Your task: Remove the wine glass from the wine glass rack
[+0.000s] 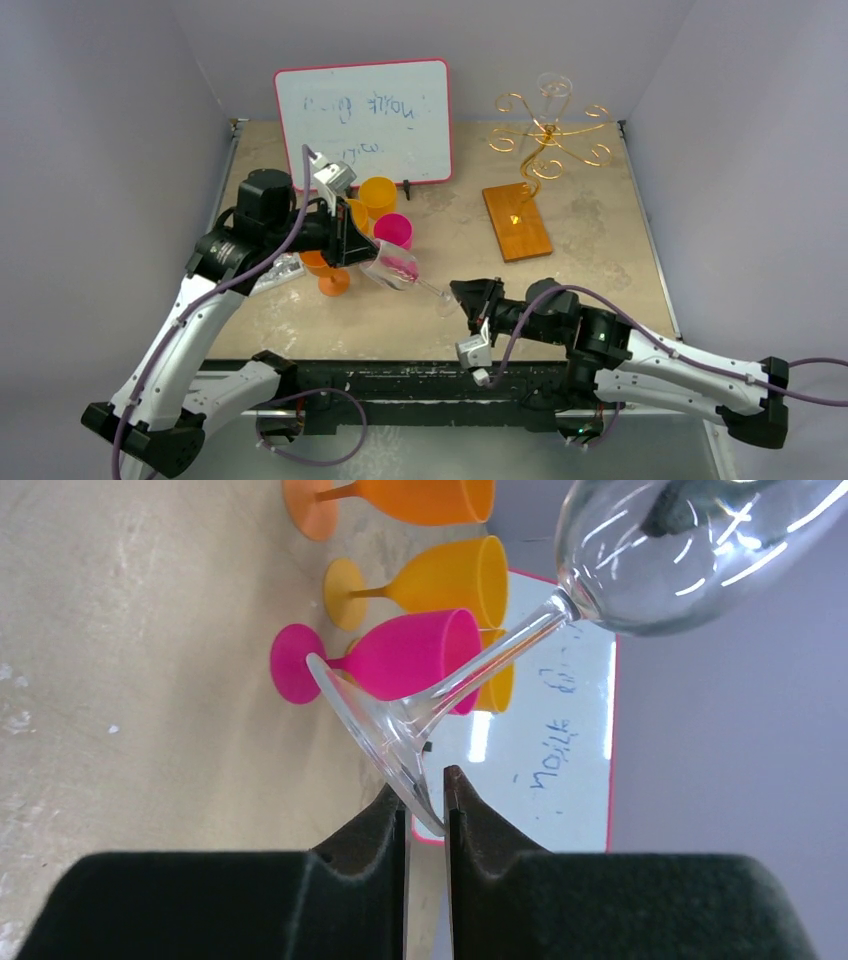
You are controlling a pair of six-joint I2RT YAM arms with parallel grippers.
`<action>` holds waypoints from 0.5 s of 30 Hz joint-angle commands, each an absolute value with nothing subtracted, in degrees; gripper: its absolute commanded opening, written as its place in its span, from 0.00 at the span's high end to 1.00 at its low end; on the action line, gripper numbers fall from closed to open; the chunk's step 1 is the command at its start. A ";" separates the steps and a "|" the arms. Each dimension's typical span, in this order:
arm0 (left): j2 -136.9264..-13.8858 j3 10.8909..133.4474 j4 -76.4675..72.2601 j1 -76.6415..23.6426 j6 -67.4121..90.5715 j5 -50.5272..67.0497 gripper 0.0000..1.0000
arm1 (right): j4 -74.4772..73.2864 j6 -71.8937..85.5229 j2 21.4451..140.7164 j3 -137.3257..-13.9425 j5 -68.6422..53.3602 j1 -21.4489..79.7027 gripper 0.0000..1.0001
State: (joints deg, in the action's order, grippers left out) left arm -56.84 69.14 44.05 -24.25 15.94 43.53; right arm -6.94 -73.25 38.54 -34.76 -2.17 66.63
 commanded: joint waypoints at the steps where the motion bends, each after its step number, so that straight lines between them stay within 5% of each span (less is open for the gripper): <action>1: -53.62 70.42 44.13 -25.21 18.73 47.59 1.00 | 2.67 -70.36 36.56 -38.58 0.33 65.57 0.82; 4: -53.94 72.19 47.68 -25.23 16.52 45.44 1.00 | 2.86 -68.00 35.90 -38.92 -4.29 65.61 0.76; 9: -55.07 73.29 47.11 -25.17 19.60 43.07 1.00 | -0.14 -57.80 30.68 -39.46 -14.05 65.59 0.46; 15: -53.38 68.48 41.92 -25.22 23.63 42.08 1.00 | 5.43 -48.63 21.52 -33.42 -12.61 65.57 0.43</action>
